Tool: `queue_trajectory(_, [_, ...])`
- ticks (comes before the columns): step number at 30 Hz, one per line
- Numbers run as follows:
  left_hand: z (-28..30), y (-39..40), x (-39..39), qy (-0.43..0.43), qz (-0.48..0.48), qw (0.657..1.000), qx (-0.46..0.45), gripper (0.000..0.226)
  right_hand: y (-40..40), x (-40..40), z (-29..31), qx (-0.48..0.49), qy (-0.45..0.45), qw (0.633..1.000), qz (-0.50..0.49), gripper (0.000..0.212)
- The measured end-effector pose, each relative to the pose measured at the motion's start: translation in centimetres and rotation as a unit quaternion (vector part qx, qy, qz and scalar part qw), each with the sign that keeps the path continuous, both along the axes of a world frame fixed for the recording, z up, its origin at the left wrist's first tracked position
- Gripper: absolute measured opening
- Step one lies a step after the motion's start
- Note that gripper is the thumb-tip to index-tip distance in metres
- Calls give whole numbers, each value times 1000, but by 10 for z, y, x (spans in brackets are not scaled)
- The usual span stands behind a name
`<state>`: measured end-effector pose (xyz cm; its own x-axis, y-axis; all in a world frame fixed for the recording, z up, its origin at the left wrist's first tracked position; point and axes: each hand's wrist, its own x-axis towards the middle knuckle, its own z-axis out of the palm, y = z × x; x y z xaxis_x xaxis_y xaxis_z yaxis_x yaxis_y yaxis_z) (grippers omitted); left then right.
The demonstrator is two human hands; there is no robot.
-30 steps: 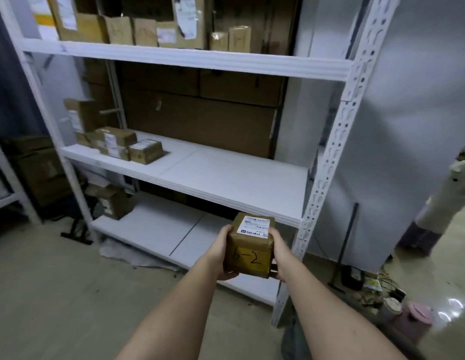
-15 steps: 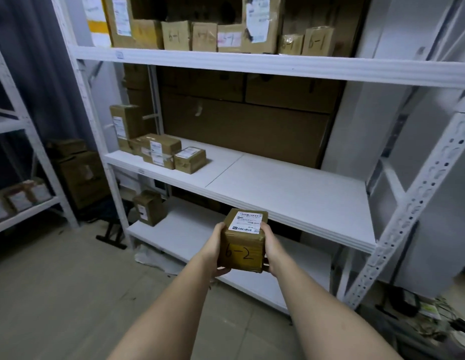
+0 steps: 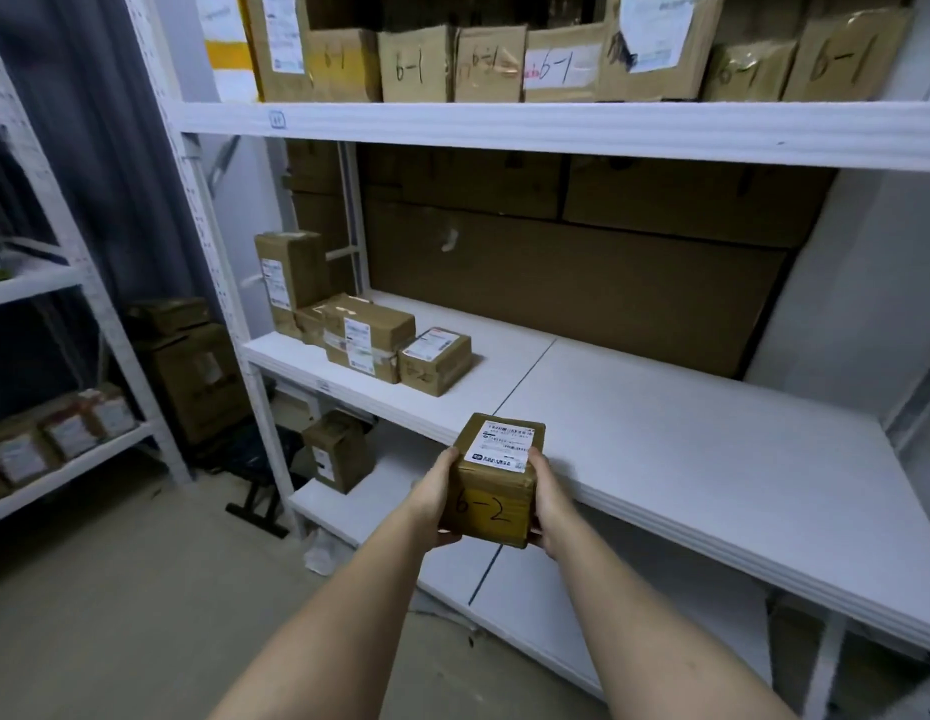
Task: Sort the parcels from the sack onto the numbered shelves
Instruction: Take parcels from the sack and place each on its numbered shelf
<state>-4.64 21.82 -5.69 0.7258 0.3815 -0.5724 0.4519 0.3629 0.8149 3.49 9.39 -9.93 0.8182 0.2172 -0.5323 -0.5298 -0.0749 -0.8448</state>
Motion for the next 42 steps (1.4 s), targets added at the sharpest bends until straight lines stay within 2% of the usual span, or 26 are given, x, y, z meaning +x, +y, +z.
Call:
queue_trajectory(8, [-6,71,69,-17,-12,1000,-10,58,71,60,3,13,-35,998,-42,46])
queue_trajectory(13, [-16,125,112,-32,-61,998,12,53,122,92,-10,27,-43,994,-97,49])
queue_trajectory(15, [-20,149,127,-36,-93,995,24,51,144,101,-15,19,-36,989,-144,59])
queue_trajectory(19, [-27,192,155,-26,-151,988,31,34,181,118,-23,-14,-25,977,-213,59])
queue_trajectory(22, [-31,215,172,-29,-200,979,43,41,199,129,-27,-40,-31,973,-226,59])
queue_trajectory(25, [-39,227,186,-23,-232,971,45,34,209,136,-27,-65,-39,966,-249,51])
queue_trajectory(31, [-55,233,211,-4,-276,959,61,52,218,142,-36,-43,-38,960,-274,37])
queue_trajectory(35, [-56,235,219,12,-294,954,65,51,219,153,-43,-53,-20,960,-273,36])
queue_trajectory(38, [-59,237,227,17,-294,954,60,53,219,166,-45,-84,-11,960,-267,47])
queue_trajectory(42, [-58,232,241,17,-284,958,39,53,217,178,-41,-60,-6,957,-282,43])
